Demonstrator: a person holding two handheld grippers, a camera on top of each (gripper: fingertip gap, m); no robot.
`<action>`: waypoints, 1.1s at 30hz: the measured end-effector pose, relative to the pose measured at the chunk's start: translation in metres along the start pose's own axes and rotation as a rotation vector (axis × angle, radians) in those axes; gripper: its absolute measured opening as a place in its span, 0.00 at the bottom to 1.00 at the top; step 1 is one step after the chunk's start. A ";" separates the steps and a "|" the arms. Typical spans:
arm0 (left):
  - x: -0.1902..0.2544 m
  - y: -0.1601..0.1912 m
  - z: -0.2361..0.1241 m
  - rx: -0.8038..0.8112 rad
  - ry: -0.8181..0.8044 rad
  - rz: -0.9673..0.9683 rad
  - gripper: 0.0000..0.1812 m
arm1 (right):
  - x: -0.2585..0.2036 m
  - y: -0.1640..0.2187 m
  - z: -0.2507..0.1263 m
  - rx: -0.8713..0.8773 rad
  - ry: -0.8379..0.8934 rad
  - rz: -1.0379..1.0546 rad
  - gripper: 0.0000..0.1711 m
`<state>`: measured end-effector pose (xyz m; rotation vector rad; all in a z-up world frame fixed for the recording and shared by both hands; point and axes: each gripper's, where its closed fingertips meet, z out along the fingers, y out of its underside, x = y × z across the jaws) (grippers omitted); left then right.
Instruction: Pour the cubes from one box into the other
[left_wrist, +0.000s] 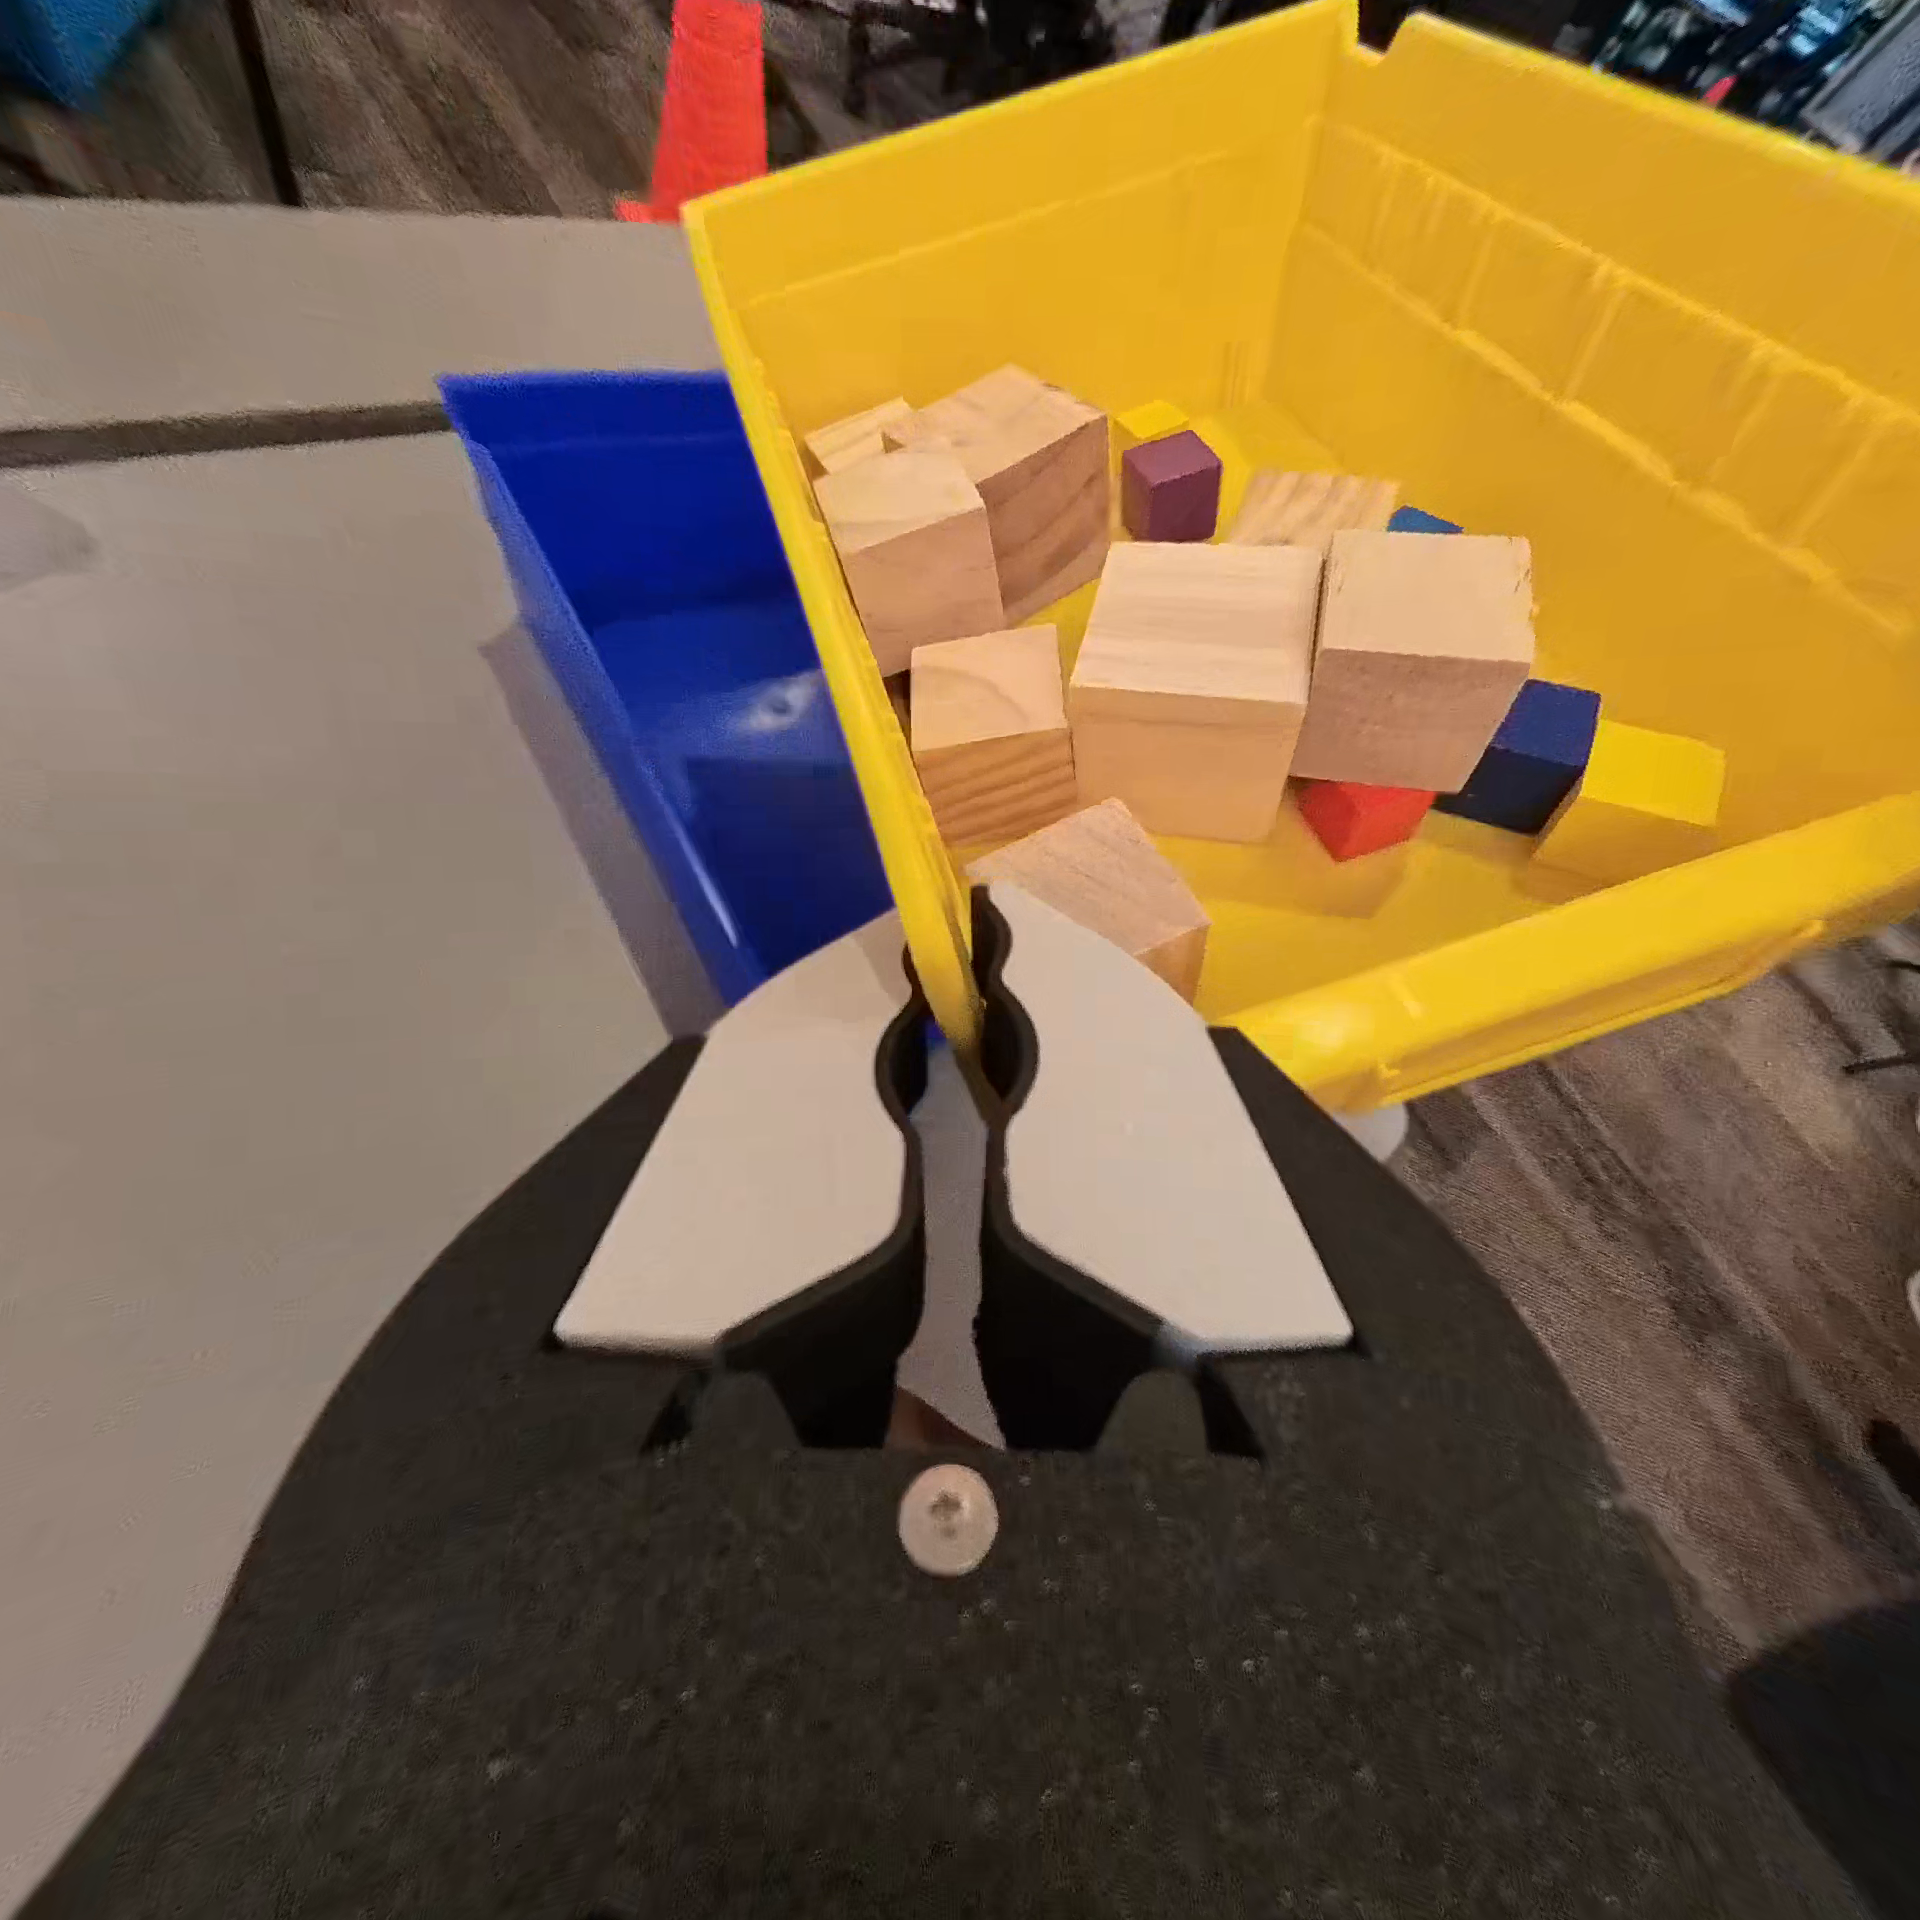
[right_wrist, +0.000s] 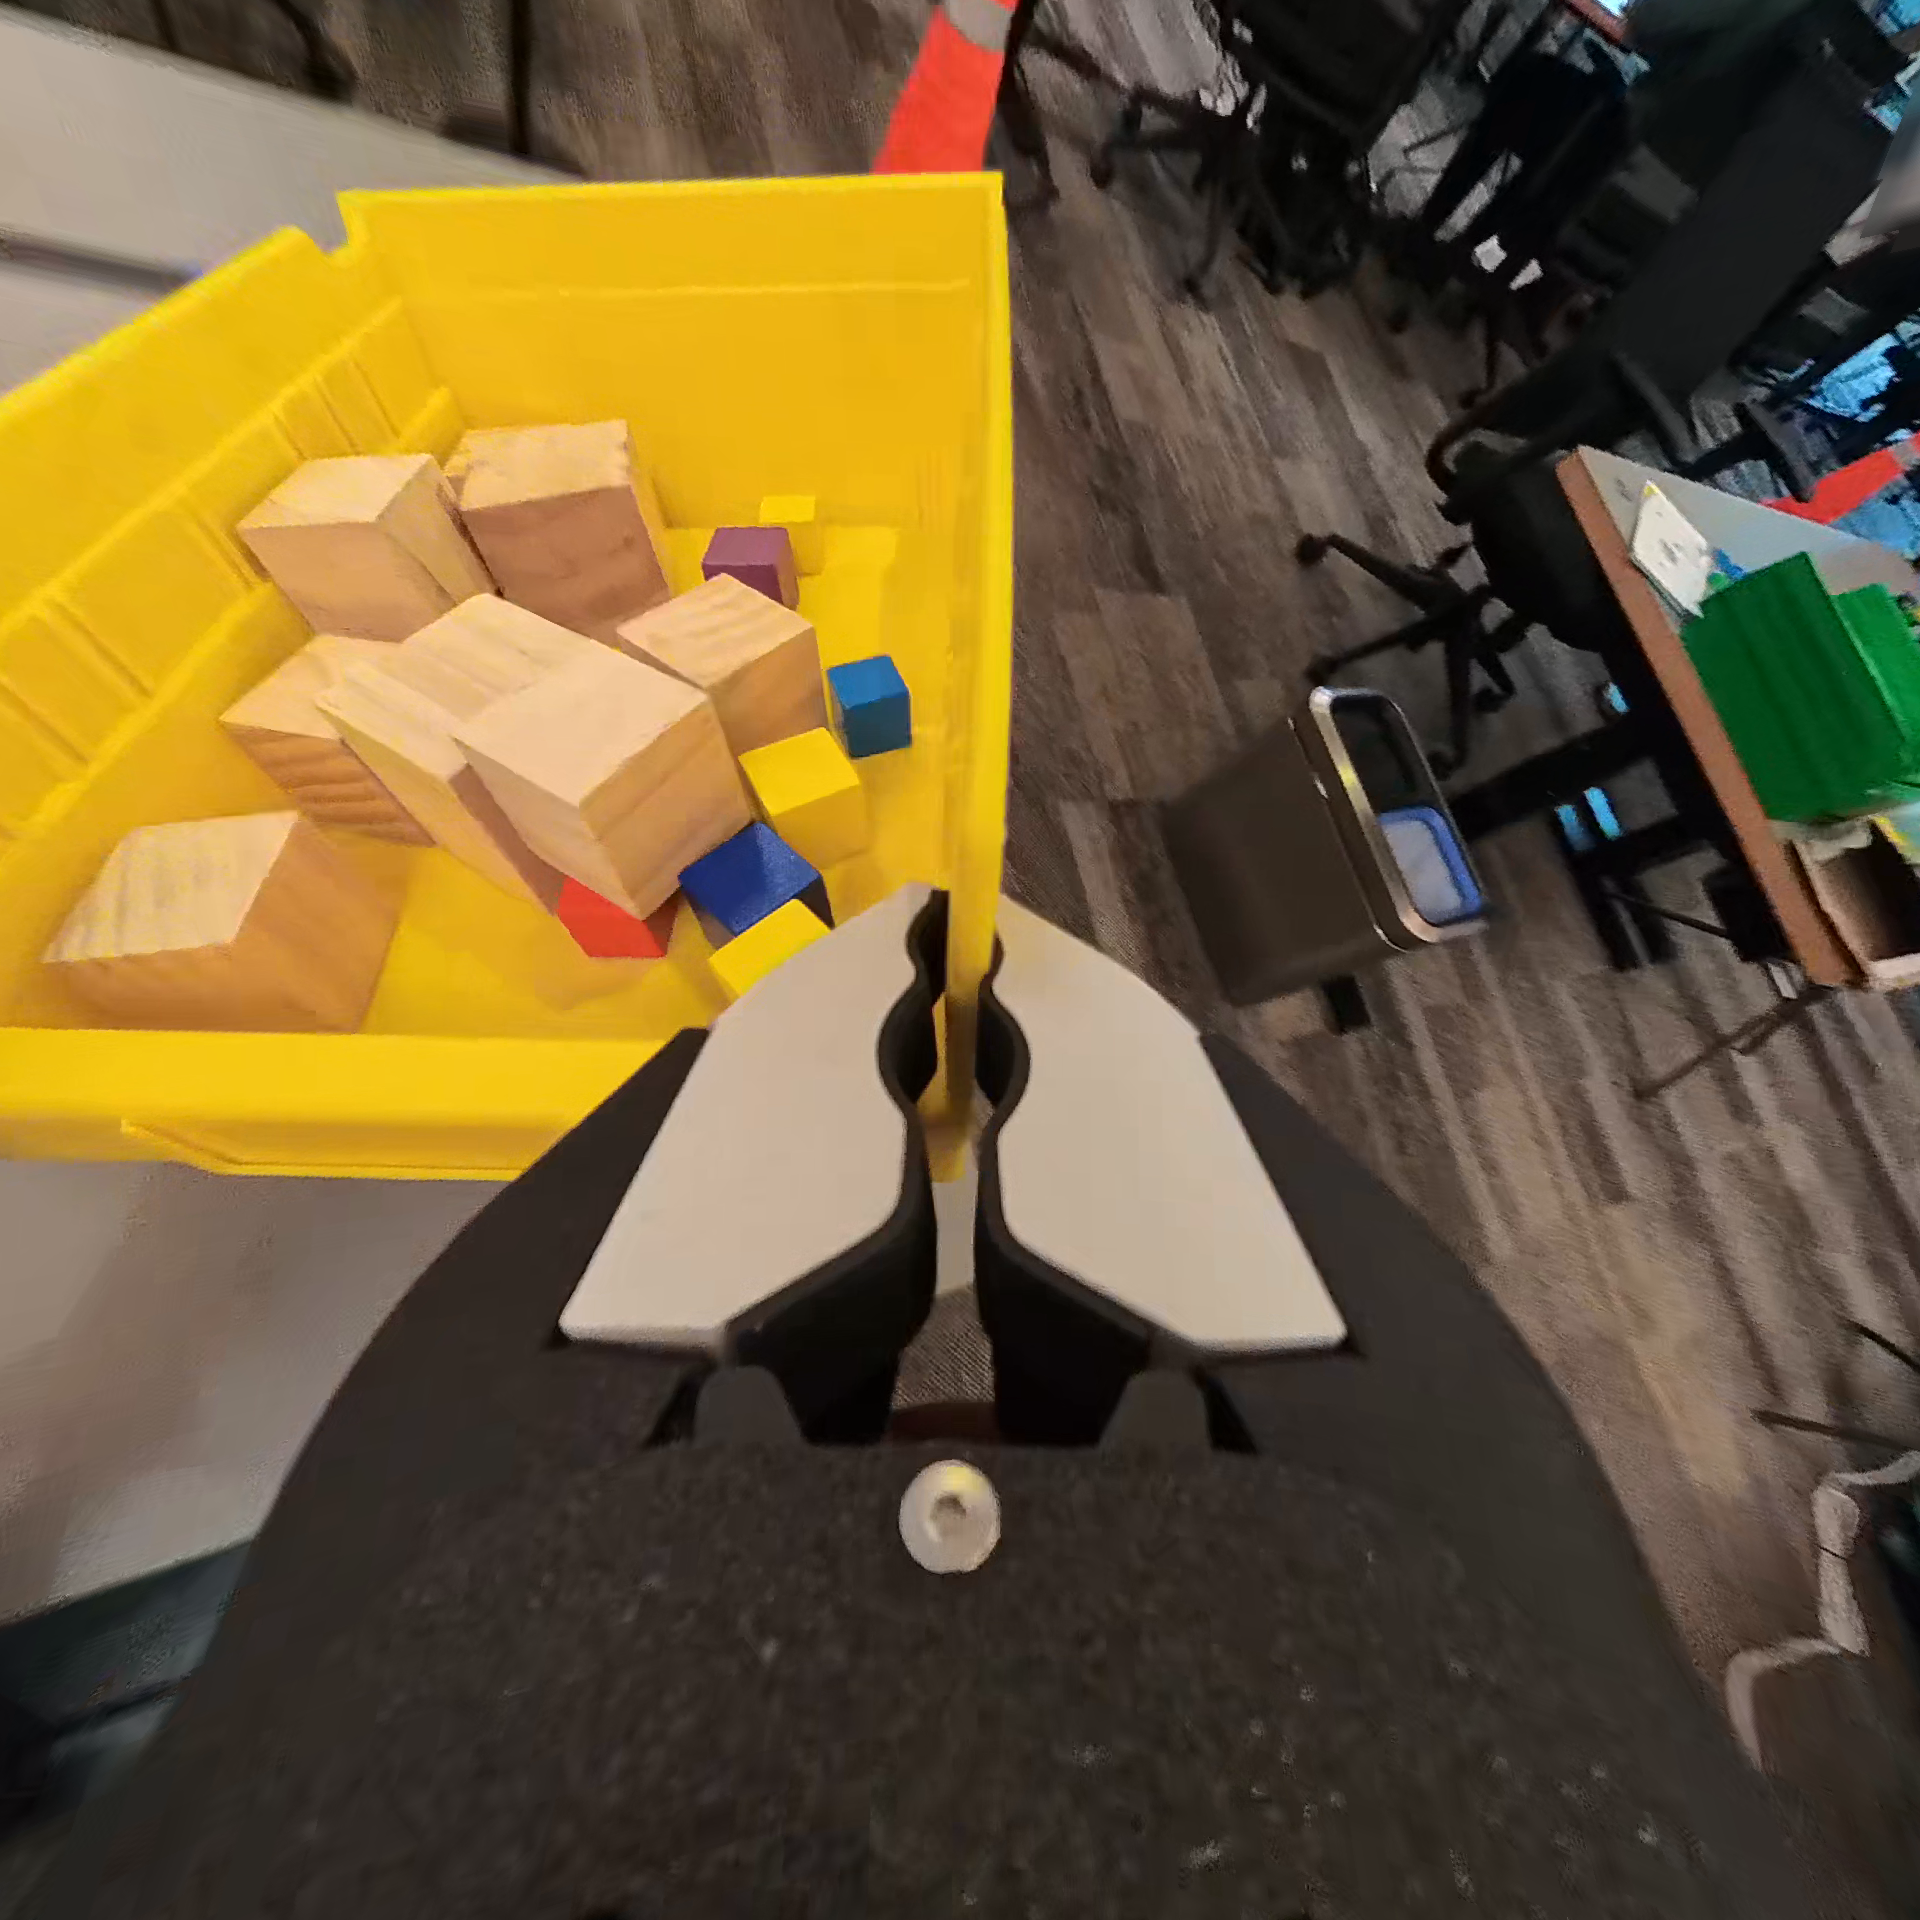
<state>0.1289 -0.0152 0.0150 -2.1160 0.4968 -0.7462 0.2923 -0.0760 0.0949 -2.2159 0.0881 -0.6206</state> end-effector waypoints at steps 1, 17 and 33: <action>0.006 0.009 0.004 -0.022 0.025 -0.020 0.03 | 0.004 0.005 0.000 -0.033 0.014 -0.028 0.01; -0.022 0.002 -0.011 -0.379 0.225 -0.044 0.04 | -0.028 -0.062 -0.015 -0.325 0.131 -0.222 0.01; 0.021 0.035 0.075 0.057 0.343 -0.726 0.03 | -0.032 -0.094 0.030 -0.031 0.295 -0.631 0.01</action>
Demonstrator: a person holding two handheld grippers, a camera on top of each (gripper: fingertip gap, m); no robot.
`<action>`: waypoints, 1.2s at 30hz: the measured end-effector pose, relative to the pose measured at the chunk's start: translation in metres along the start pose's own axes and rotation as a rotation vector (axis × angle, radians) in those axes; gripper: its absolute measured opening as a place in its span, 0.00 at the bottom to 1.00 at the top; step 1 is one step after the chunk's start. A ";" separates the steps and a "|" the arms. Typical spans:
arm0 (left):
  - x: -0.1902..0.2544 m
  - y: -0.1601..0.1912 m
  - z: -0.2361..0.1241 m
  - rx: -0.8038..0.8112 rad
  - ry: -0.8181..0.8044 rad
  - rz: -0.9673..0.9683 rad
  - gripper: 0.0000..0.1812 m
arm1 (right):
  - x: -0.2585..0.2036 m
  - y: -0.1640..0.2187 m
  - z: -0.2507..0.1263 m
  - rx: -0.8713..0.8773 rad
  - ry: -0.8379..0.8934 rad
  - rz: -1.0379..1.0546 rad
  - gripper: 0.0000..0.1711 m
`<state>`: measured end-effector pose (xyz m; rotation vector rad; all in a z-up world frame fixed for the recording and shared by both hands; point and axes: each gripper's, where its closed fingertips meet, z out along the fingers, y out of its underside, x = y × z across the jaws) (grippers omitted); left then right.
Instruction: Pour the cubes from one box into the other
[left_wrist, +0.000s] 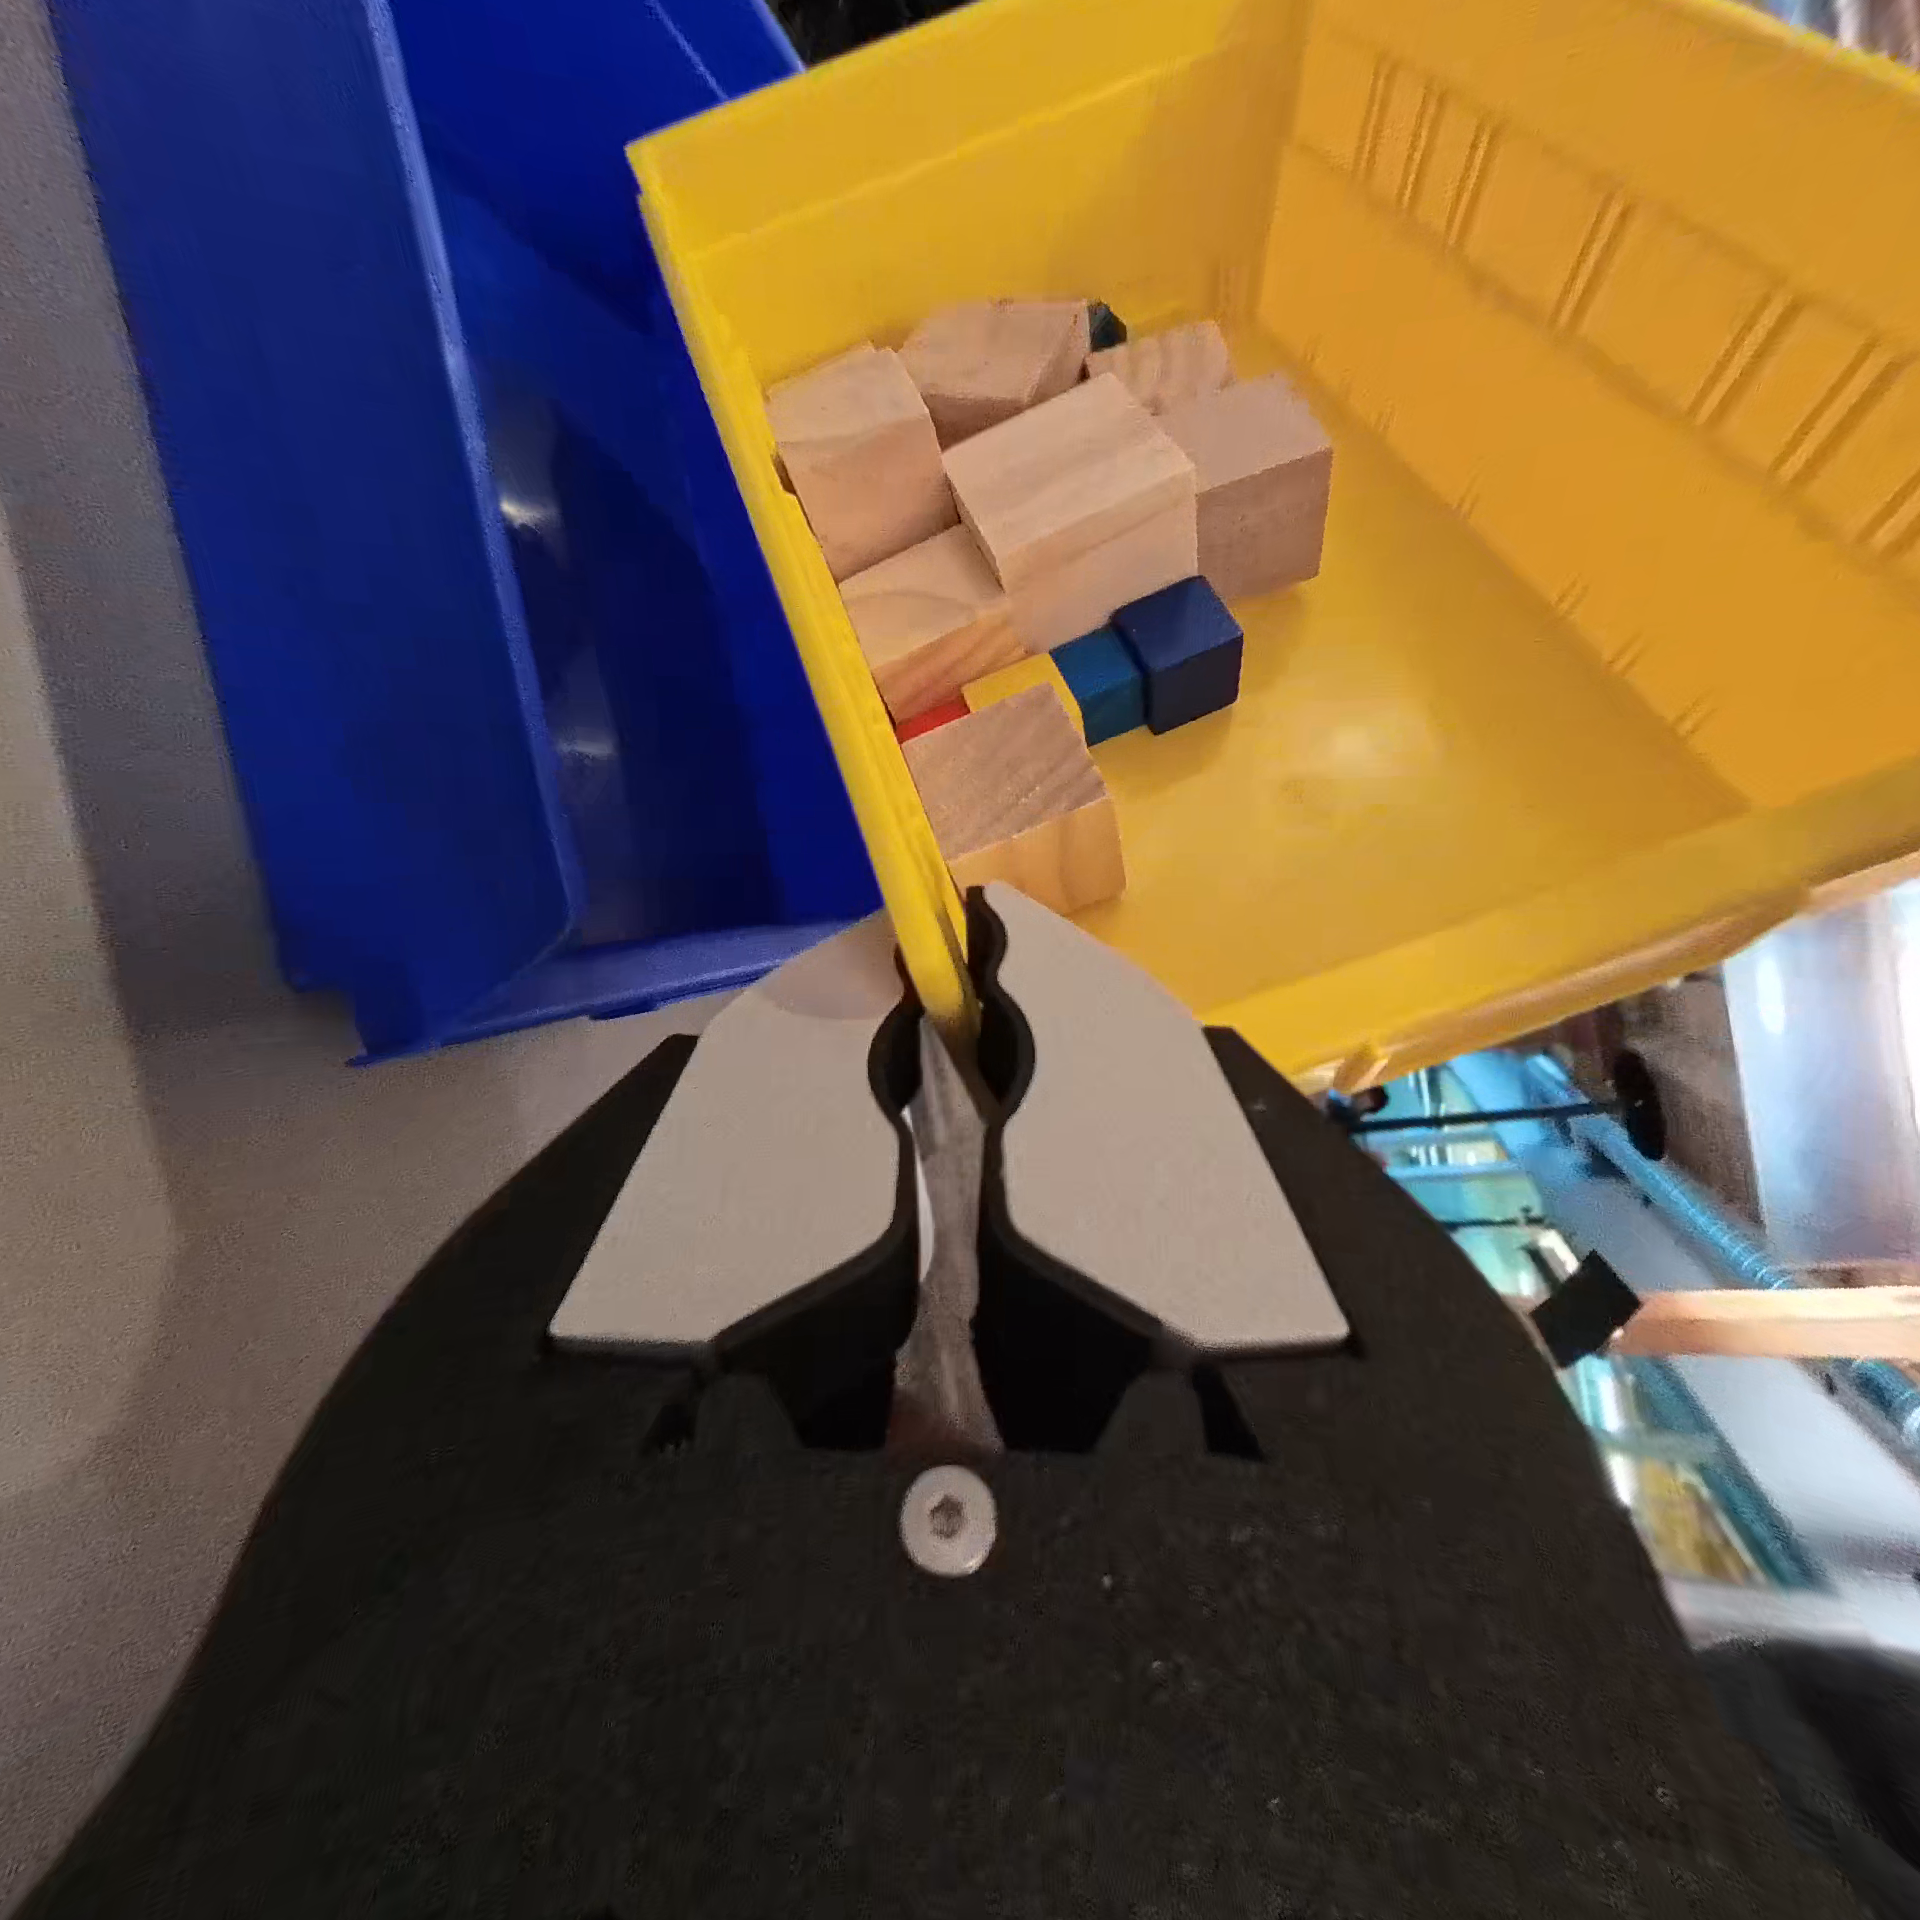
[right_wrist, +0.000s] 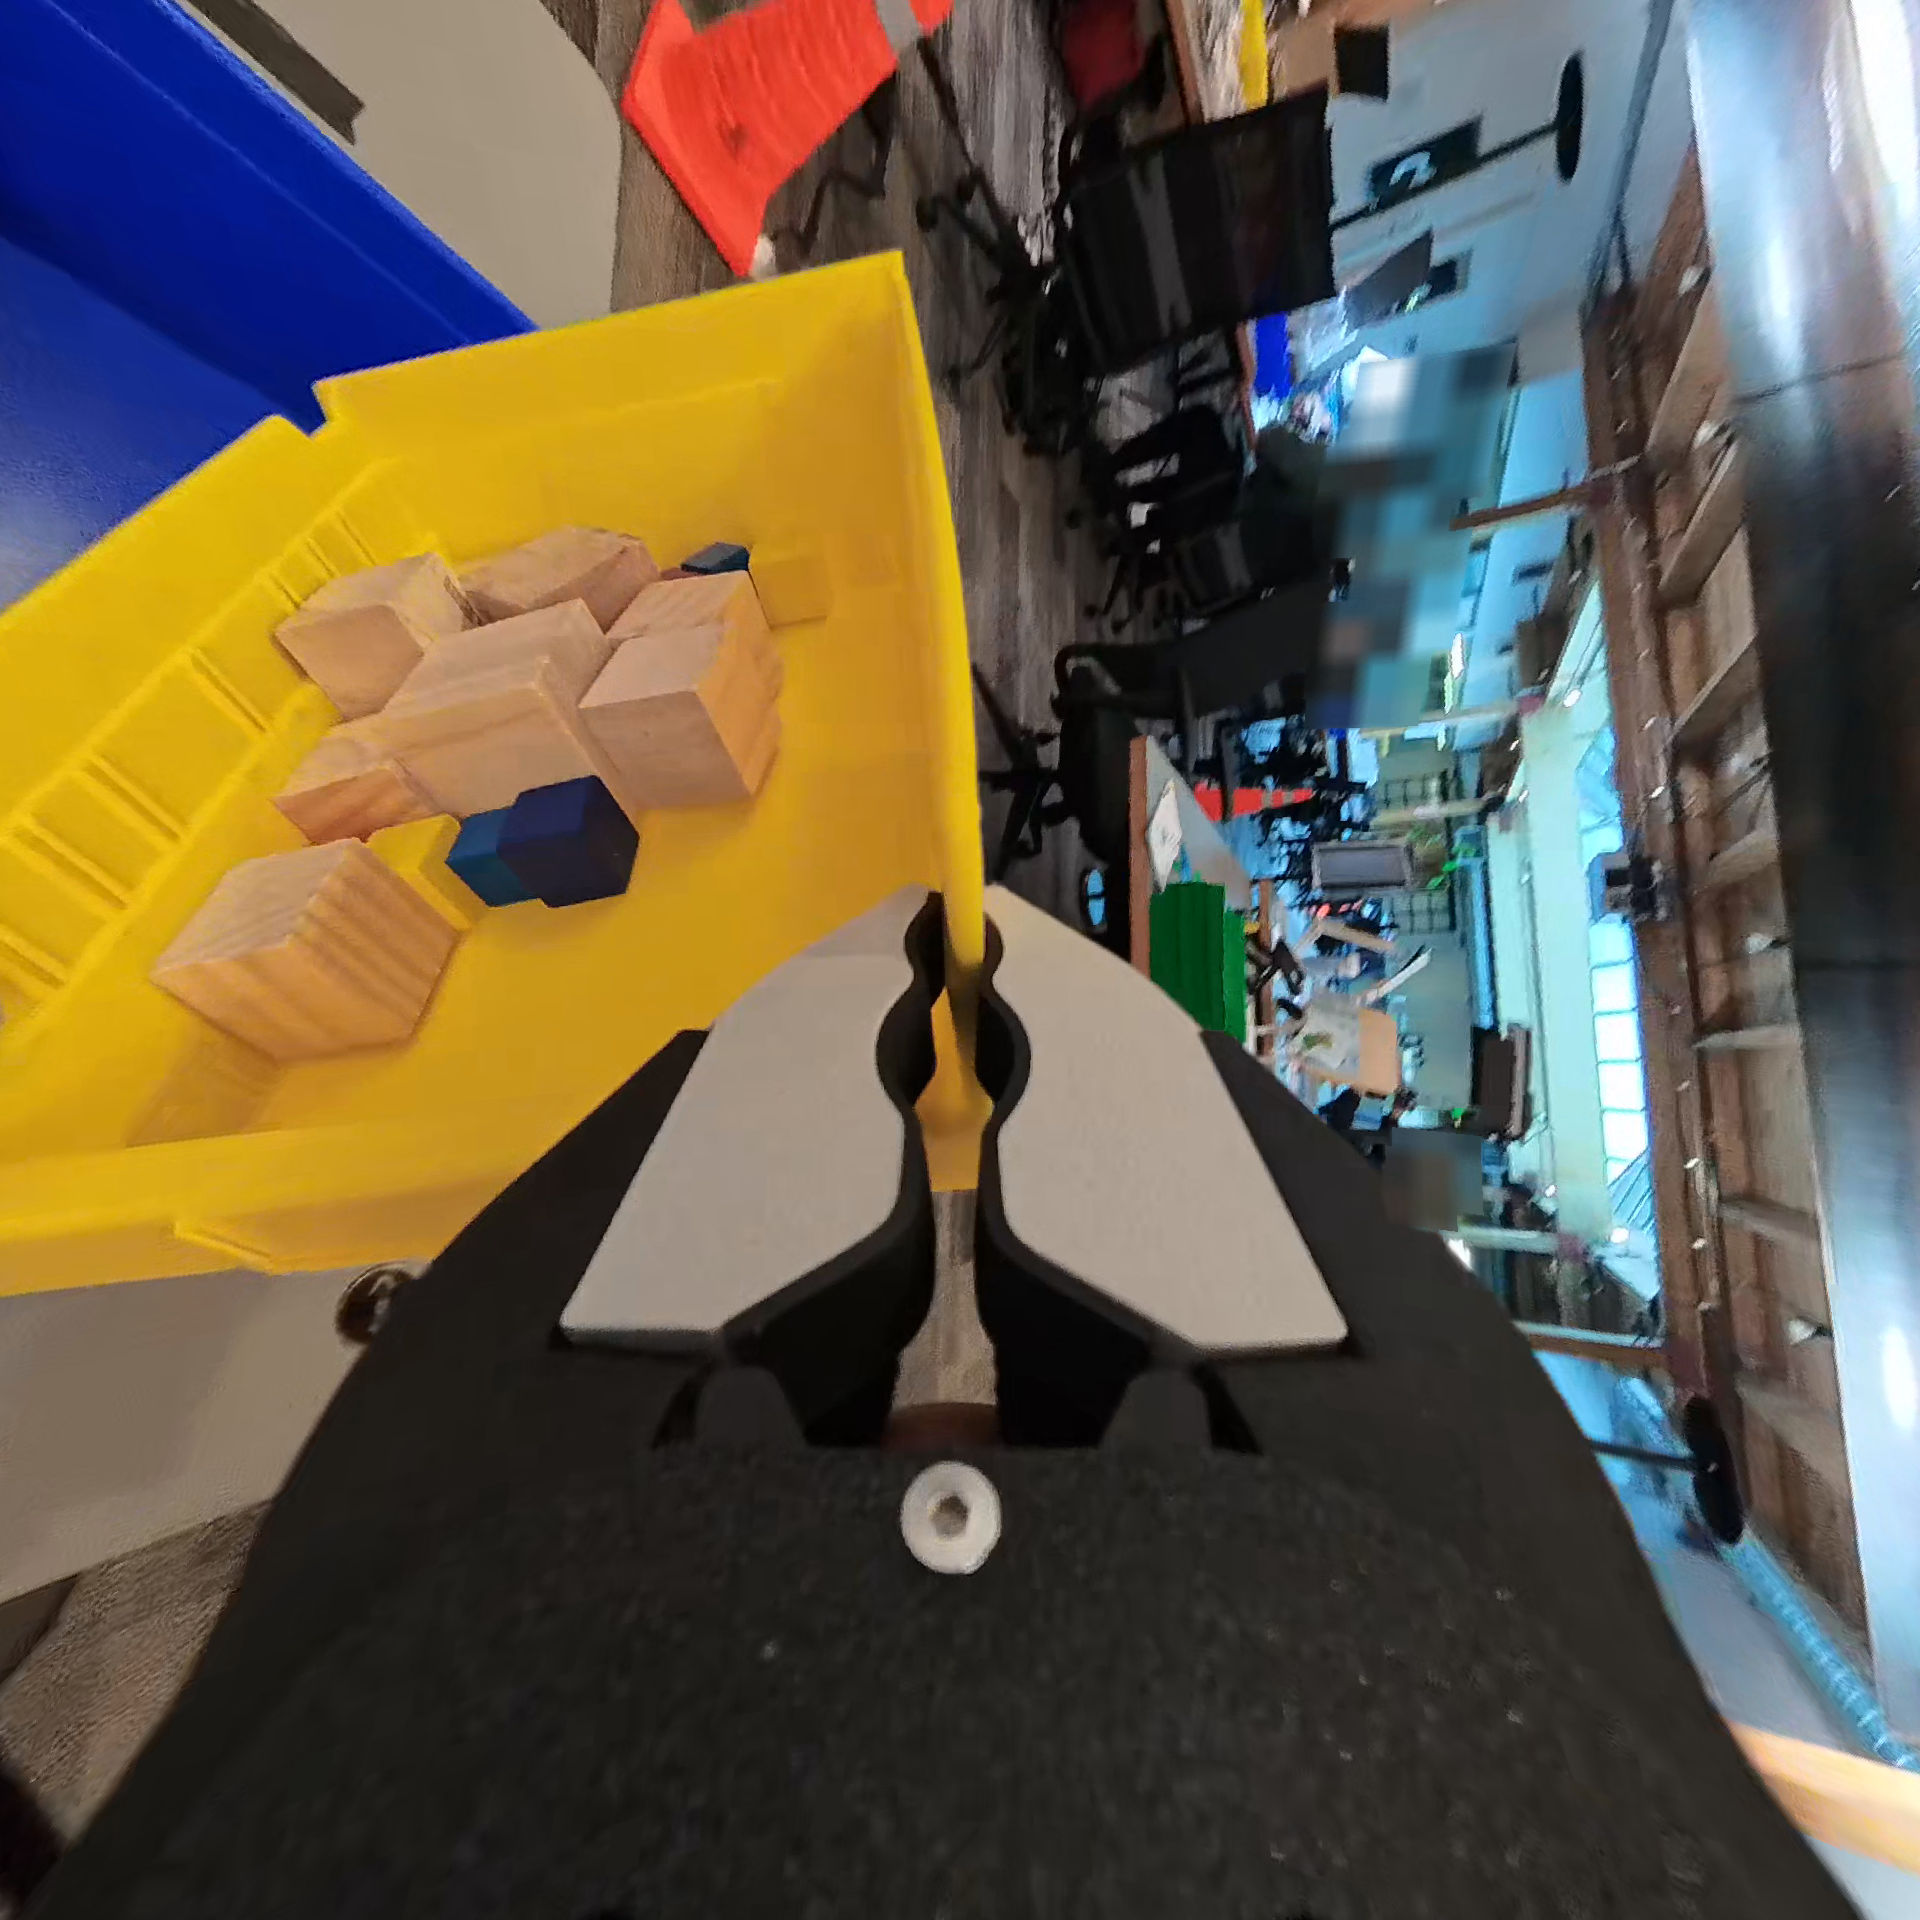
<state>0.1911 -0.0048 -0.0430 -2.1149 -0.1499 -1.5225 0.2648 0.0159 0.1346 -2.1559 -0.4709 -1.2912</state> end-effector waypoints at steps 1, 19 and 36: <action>-0.002 0.001 0.003 0.027 0.003 -0.038 0.03 | -0.002 -0.003 0.002 0.022 0.008 -0.022 0.01; -0.023 0.035 0.060 0.089 0.084 -0.416 0.03 | -0.058 -0.055 0.016 0.257 0.135 -0.400 0.02; 0.017 0.043 0.070 0.035 0.138 -0.348 0.03 | -0.015 -0.038 0.008 0.222 0.214 -0.360 0.03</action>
